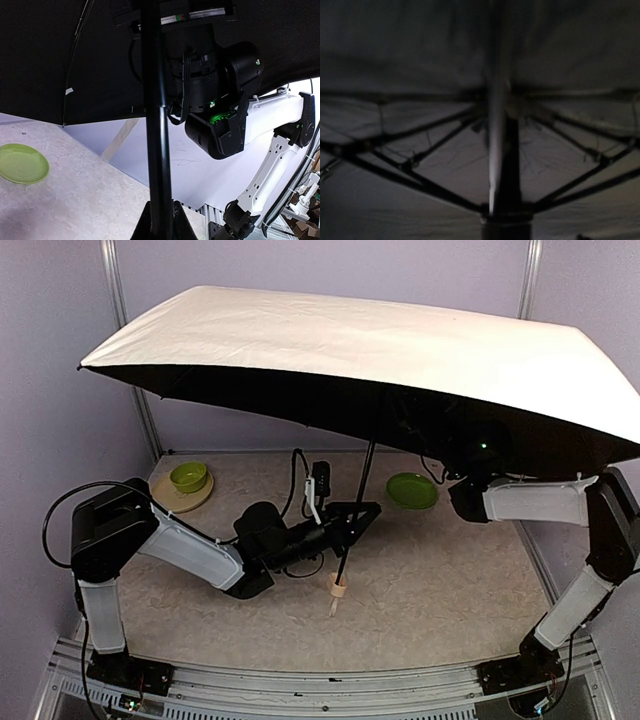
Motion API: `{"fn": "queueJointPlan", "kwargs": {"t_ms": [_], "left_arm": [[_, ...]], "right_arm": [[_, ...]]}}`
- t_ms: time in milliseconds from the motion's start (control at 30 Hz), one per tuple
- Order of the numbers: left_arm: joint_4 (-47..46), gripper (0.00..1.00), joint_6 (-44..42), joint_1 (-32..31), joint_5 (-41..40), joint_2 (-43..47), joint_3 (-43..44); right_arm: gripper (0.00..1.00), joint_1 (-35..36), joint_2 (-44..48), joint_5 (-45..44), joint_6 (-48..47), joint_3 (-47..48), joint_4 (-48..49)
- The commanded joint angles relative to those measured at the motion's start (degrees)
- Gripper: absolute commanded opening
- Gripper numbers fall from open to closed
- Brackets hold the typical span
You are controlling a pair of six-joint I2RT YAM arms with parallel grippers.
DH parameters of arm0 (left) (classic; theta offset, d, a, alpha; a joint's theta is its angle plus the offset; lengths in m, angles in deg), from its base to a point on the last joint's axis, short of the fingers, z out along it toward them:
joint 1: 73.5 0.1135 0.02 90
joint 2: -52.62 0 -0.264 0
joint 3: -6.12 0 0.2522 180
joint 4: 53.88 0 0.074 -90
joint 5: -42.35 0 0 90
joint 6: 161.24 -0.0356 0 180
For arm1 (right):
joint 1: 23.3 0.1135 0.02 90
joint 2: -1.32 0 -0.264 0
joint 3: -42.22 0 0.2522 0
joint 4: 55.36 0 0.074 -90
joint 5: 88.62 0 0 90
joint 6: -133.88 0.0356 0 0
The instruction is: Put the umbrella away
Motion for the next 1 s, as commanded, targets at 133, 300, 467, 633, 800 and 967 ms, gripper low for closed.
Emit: {"fn": "queueJointPlan", "kwargs": {"t_ms": [133,300,467,633,800,967], "left_arm": [[-4.95,0.00,-4.94,-1.10,6.48,0.45,1.55],[-5.73,0.00,-3.33,-1.15,7.22,-0.72,2.10],[-6.00,0.00,-2.66,-1.10,6.90,-1.21,1.98],[-6.07,0.00,-2.18,-1.06,7.22,-1.38,2.19],[-6.00,0.00,-2.51,-1.05,7.23,-1.07,2.03],[-6.09,0.00,-2.46,-0.97,7.31,-0.94,1.92]], "right_arm": [[0.82,0.92,-1.13,-1.66,4.92,-1.07,-1.05],[0.74,0.88,-1.68,-0.02,3.99,1.18,0.66],[0.81,0.93,-1.10,-0.37,2.37,1.38,2.19],[0.59,0.94,-1.33,0.08,2.50,1.54,4.13],[0.25,0.96,-1.34,-0.44,1.92,0.96,4.86],[0.02,0.93,-1.29,0.15,1.79,0.95,4.44]]}}
